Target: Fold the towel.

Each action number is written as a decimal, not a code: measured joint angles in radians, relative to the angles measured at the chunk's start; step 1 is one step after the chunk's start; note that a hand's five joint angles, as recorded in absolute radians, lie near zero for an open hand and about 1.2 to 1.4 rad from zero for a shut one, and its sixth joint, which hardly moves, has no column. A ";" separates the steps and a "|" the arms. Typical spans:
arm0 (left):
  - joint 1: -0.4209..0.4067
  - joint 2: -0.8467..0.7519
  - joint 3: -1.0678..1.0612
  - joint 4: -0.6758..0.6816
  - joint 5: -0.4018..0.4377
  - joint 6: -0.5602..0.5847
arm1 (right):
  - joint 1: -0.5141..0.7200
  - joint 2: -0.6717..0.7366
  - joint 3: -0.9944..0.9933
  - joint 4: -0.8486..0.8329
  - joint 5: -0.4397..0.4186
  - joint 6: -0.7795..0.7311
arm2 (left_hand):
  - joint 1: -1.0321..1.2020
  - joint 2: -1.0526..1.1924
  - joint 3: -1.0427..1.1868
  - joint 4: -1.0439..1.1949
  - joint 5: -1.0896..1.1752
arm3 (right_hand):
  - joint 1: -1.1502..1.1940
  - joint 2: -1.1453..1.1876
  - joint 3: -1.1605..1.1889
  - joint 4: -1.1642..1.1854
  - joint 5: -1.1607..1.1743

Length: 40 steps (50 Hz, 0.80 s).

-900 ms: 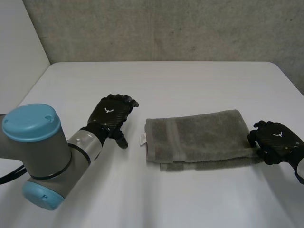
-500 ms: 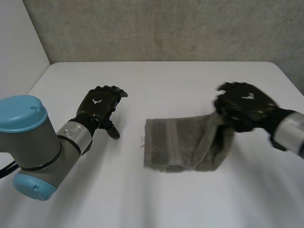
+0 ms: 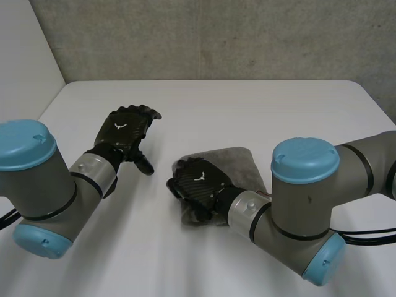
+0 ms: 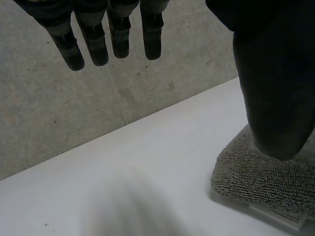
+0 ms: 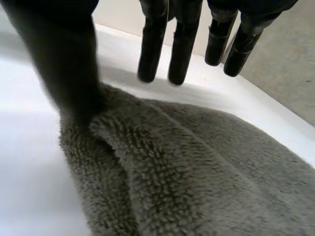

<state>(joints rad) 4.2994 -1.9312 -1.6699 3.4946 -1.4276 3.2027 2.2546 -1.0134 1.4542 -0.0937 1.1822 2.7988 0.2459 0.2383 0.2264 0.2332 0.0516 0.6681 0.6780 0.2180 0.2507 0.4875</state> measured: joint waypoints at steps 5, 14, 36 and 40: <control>-0.008 -0.004 0.016 0.000 0.000 0.000 | -0.031 -0.103 0.074 -0.042 0.017 0.024 | 0.000 0.000 0.000 0.000 0.000 | -0.382 -0.389 0.000 0.000 -0.424; -0.061 -0.021 0.053 -0.011 -0.001 -0.021 | -0.185 -0.261 0.189 -0.066 0.016 0.124 | 0.000 0.000 0.000 0.000 0.000 | -0.423 -0.425 0.000 0.000 -0.425; -0.196 -0.240 0.037 -0.018 -0.007 -0.065 | -0.323 0.010 0.161 -0.062 -0.015 0.247 | 0.000 0.000 0.000 0.000 0.000 | -0.429 -0.425 0.000 0.000 -0.425; -0.193 -0.280 0.052 -0.018 -0.021 -0.062 | -0.337 0.035 0.148 -0.060 -0.015 0.238 | -0.011 0.000 0.000 0.000 -0.001 | -0.433 -0.425 0.000 0.000 -0.425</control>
<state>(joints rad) 4.1062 -2.2117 -1.6181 3.4764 -1.4486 3.1403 1.9177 -0.9789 1.6025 -0.1534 1.1672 3.0367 0.2354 0.2383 0.2264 0.2332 0.0502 0.2347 0.2530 0.2180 0.2507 0.0628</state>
